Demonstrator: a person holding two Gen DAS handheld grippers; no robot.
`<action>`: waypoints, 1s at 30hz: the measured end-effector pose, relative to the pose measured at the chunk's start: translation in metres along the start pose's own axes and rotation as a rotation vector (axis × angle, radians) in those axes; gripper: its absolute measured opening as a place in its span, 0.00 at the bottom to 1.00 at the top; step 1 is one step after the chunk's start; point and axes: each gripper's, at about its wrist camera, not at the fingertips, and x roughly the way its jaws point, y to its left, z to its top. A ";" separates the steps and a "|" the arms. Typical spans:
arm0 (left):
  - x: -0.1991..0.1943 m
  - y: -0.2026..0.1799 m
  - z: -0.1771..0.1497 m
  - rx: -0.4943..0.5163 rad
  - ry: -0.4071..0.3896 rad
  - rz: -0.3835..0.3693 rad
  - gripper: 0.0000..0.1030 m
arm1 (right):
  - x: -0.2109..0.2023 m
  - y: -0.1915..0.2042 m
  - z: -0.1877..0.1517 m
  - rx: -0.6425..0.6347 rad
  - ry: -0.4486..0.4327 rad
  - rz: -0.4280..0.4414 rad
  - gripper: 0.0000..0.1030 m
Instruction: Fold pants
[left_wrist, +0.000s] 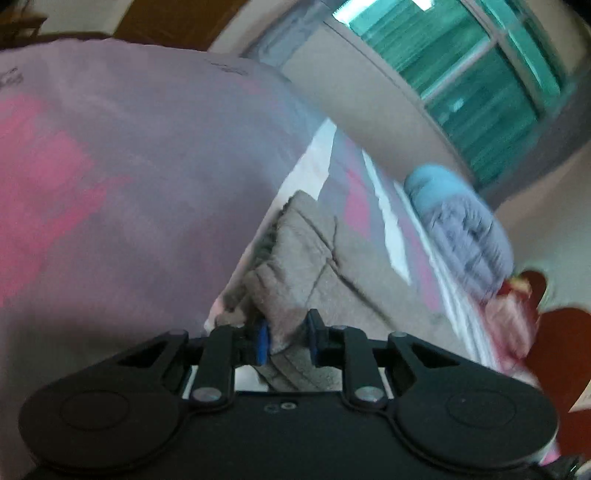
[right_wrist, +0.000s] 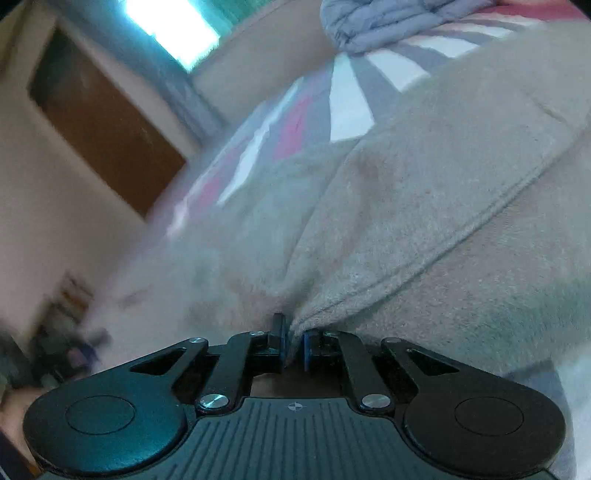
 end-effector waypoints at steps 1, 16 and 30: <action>0.001 -0.004 -0.001 0.010 -0.004 0.011 0.10 | -0.002 -0.001 0.001 0.006 -0.001 0.004 0.07; -0.047 -0.032 -0.024 0.031 -0.055 0.109 0.22 | -0.043 -0.022 0.015 0.087 -0.026 0.072 0.33; 0.008 -0.102 -0.094 0.046 -0.022 0.233 0.64 | -0.069 -0.136 0.084 0.366 -0.194 -0.043 0.37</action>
